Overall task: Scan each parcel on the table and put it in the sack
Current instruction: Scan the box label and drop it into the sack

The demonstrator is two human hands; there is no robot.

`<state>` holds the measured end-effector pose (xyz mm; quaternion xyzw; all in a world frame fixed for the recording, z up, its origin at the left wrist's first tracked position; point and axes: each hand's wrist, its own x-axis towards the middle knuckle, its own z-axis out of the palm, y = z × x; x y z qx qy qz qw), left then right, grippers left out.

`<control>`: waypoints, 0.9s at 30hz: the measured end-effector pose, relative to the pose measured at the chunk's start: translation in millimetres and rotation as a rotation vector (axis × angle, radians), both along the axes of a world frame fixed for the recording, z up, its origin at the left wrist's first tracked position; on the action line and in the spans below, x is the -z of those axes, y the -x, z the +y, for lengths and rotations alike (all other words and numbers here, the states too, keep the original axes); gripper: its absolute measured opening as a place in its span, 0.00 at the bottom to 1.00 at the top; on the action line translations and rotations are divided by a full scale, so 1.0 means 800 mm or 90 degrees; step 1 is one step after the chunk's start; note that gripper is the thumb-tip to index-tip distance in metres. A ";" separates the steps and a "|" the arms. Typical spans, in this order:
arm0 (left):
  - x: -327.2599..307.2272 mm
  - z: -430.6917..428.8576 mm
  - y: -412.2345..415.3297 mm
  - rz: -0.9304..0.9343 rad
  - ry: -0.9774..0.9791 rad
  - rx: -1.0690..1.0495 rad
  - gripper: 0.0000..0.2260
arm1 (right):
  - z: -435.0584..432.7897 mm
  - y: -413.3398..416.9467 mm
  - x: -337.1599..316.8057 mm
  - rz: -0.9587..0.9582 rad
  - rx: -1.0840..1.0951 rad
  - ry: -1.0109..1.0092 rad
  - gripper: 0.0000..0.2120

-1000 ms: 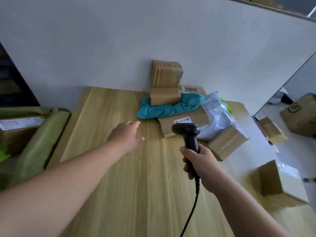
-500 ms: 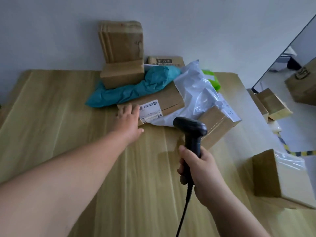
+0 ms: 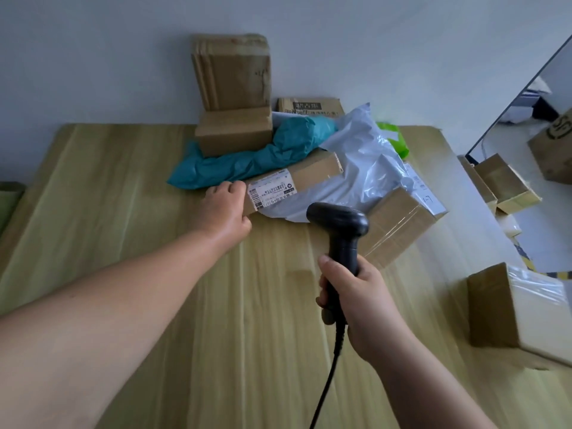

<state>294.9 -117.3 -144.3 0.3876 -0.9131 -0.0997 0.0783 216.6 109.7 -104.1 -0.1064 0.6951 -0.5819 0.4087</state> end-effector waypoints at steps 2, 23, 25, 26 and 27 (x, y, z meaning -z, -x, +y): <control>-0.018 0.001 -0.025 0.060 -0.028 -0.012 0.18 | 0.000 -0.012 -0.016 0.006 -0.010 0.002 0.10; -0.160 -0.039 -0.417 0.320 -0.514 -0.242 0.12 | -0.071 -0.265 -0.177 -0.043 -0.215 -0.037 0.36; -0.166 -0.043 -0.447 0.329 -0.500 -0.253 0.10 | -0.082 -0.292 -0.188 -0.043 -0.225 -0.043 0.36; -0.168 -0.045 -0.461 0.341 -0.497 -0.257 0.10 | -0.088 -0.304 -0.193 -0.039 -0.230 -0.046 0.36; -0.170 -0.048 -0.473 0.350 -0.492 -0.258 0.10 | -0.093 -0.315 -0.197 -0.033 -0.234 -0.049 0.35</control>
